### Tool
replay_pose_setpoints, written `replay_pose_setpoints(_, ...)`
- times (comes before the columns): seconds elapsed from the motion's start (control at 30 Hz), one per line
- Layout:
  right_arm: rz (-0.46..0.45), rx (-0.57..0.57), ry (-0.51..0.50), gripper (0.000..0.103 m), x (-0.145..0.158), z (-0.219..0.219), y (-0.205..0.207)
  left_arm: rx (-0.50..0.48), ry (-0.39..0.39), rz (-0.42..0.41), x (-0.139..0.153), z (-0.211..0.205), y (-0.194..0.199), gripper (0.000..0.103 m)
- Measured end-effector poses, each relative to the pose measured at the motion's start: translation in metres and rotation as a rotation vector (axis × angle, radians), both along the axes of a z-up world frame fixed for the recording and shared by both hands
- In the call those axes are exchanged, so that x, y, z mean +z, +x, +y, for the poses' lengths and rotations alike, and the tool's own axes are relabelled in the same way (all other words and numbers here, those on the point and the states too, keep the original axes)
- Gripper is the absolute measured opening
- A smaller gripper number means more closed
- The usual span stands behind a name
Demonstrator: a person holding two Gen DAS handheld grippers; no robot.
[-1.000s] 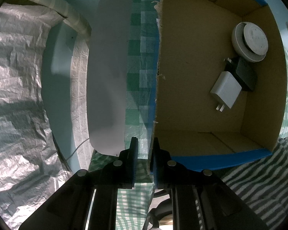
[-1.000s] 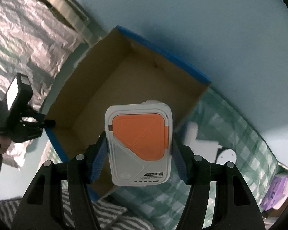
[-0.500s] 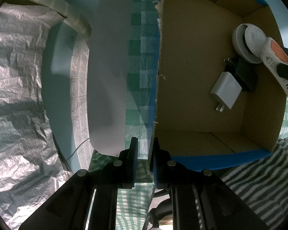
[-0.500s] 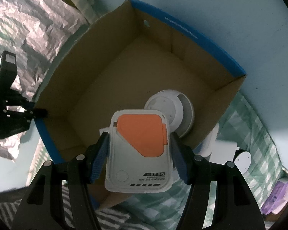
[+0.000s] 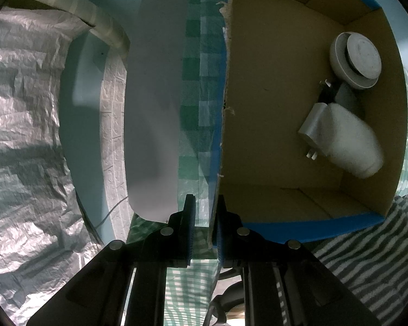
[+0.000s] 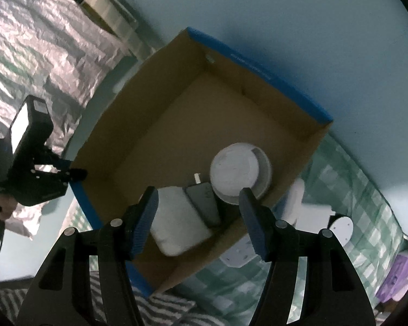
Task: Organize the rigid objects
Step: 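Carry the orange-faced power bank into the box and release it, then move the right gripper back and grasp the round white puck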
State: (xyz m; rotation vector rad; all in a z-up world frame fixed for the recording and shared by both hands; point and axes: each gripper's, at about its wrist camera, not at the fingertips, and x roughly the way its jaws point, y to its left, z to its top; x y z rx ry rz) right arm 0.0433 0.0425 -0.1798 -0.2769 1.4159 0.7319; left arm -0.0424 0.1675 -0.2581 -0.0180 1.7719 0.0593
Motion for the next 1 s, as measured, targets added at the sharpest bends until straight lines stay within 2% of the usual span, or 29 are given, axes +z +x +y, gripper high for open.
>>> replay_pose_setpoints(0.27, -0.02, -0.097, -0.001, 0.064, 0.013, -0.038, 0.01, -0.005, 0.004, -0.001, 0.0, 0.0, 0.001, 0.014)
replay_pose_setpoints(0.5, -0.011, -0.199, -0.052, 0.064, 0.001, -0.087, 0.028, -0.007, 0.005, -0.001, 0.001, 0.0, 0.003, 0.014)
replay_pose_setpoints(0.8, 0.006, -0.268, -0.204, 0.064, -0.043, -0.153, 0.053, -0.004, 0.004, -0.001, 0.001, 0.001, 0.002, 0.014)
replay_pose_setpoints(1.0, 0.042, -0.268, -0.266, 0.064, -0.077, -0.183, 0.058, -0.003, 0.006, 0.002, 0.003, 0.0, 0.003, 0.014)
